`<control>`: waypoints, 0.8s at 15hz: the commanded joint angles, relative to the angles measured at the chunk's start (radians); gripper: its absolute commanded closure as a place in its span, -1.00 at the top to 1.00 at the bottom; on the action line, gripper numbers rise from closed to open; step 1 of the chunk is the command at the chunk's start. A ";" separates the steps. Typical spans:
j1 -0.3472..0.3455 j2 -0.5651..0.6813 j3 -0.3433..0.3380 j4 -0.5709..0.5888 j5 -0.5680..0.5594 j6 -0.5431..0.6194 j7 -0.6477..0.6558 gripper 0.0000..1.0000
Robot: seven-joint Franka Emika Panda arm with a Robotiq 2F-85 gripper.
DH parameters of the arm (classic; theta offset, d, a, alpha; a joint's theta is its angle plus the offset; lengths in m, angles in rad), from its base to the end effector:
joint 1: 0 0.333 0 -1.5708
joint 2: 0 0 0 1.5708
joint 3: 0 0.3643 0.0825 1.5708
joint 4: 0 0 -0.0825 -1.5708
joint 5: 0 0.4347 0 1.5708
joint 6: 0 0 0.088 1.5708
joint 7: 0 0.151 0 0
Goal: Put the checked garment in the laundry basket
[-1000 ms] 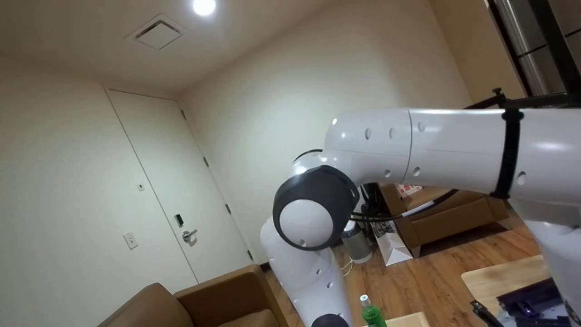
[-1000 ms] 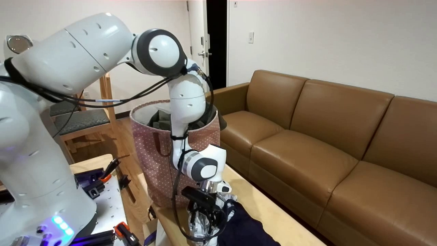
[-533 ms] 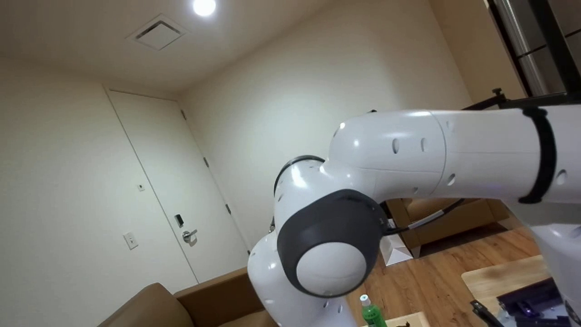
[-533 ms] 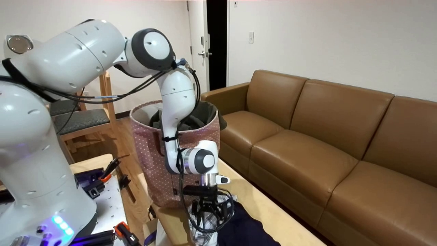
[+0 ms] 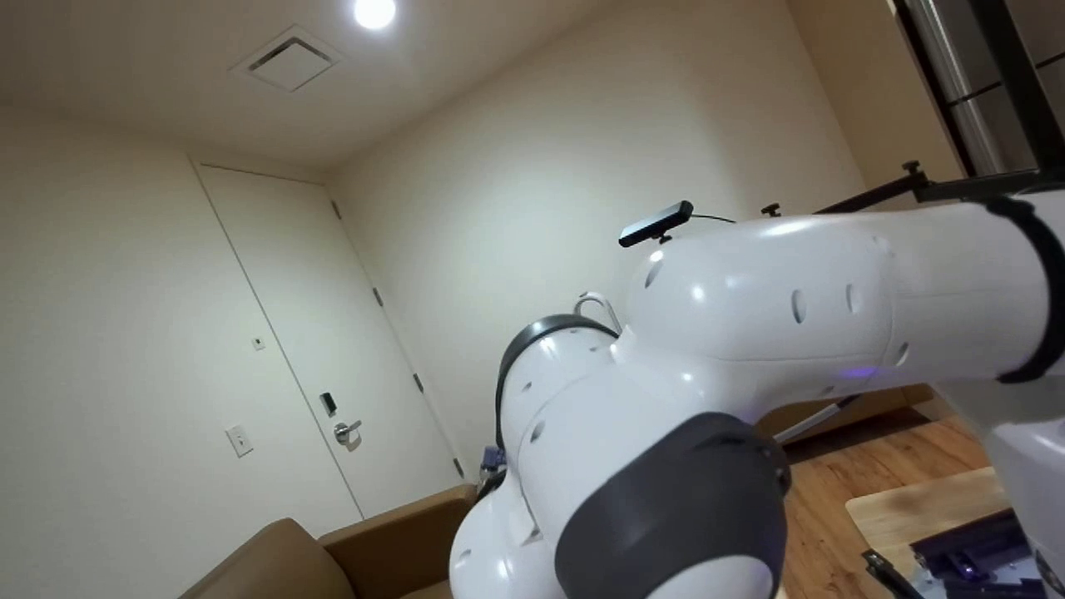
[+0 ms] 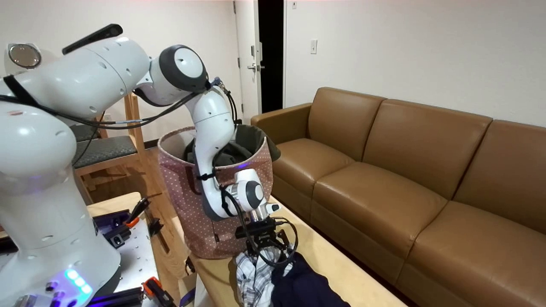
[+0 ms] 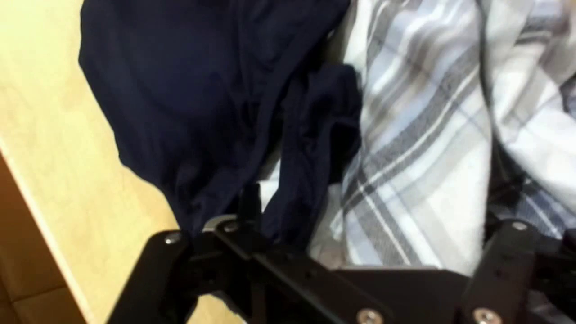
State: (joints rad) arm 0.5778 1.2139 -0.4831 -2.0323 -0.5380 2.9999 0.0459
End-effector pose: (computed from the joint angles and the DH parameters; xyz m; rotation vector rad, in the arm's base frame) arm 0.5114 -0.0072 -0.1668 2.3838 1.0762 -0.2781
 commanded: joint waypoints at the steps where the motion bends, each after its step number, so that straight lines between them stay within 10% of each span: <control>1: 0.055 0.067 -0.038 0.014 0.029 0.217 -0.005 1.00; 6: -0.101 0.057 0.082 0.016 0.089 0.446 -0.201 1.00; 11: -0.405 0.050 0.307 0.064 0.014 0.444 -0.361 1.00; 12: -0.452 0.057 0.343 0.075 0.008 0.422 -0.380 0.50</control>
State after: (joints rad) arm 0.2907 1.2681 -0.2566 -1.9903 -0.4933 3.4515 -0.2389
